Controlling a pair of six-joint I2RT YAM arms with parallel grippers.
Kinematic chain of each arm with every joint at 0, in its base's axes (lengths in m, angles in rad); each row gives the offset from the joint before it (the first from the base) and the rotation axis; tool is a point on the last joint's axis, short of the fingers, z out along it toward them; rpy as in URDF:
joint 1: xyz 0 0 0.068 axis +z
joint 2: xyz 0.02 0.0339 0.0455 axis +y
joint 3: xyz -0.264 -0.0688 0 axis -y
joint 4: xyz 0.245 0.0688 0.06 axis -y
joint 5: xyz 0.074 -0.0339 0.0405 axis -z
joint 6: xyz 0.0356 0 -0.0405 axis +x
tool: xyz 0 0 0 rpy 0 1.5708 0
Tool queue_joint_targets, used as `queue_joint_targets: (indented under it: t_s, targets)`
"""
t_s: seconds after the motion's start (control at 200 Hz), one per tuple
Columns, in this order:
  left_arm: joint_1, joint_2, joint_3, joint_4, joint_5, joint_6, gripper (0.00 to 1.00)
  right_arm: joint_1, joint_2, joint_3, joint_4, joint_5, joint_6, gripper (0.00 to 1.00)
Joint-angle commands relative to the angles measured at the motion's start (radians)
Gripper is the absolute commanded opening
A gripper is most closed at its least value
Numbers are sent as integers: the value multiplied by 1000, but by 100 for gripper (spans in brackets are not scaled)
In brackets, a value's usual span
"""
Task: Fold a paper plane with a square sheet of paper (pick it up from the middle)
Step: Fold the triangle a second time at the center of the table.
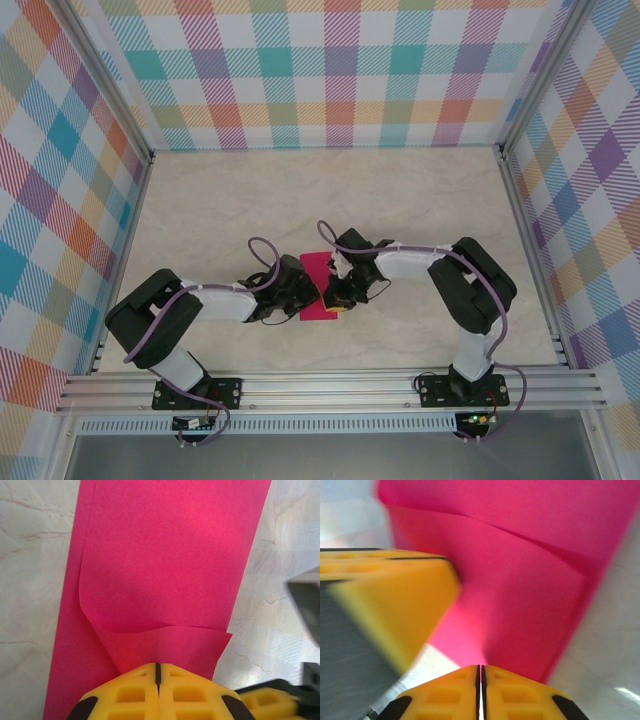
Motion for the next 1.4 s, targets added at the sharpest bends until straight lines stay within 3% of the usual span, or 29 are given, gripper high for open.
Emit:
queue_joint_targets:
  t_s: [0.0, 0.135, 0.335, 0.65, 0.835, 0.98, 1.16, 1.4]
  targets:
    - [-14, -18, -15, -76, -33, 20, 0, 5, 22, -42, -15, 32, 2, 9]
    - [-6, -46, -13, -123, -78, 48, 0, 4, 16, -84, -21, 56, -7, 0]
    - [40, -94, -20, -128, -116, 96, 0, 4, 13, -108, -35, 80, -27, 0]
    - [133, -103, -27, -75, -71, 128, 0, 4, 17, -107, -27, 59, -32, 0]
    - [136, -225, -41, -85, -60, 134, 0, 4, 19, -101, -24, 55, -28, 0]
    - [122, -271, -49, -49, 19, 126, 0, 4, 20, -103, -15, 57, -19, 0]
    - [90, -150, -42, 91, 138, 124, 0, 4, 27, -106, -6, 62, -15, 0]
    - [89, 10, -48, 206, 160, 102, 0, 4, 40, -99, -7, 58, -11, 0]
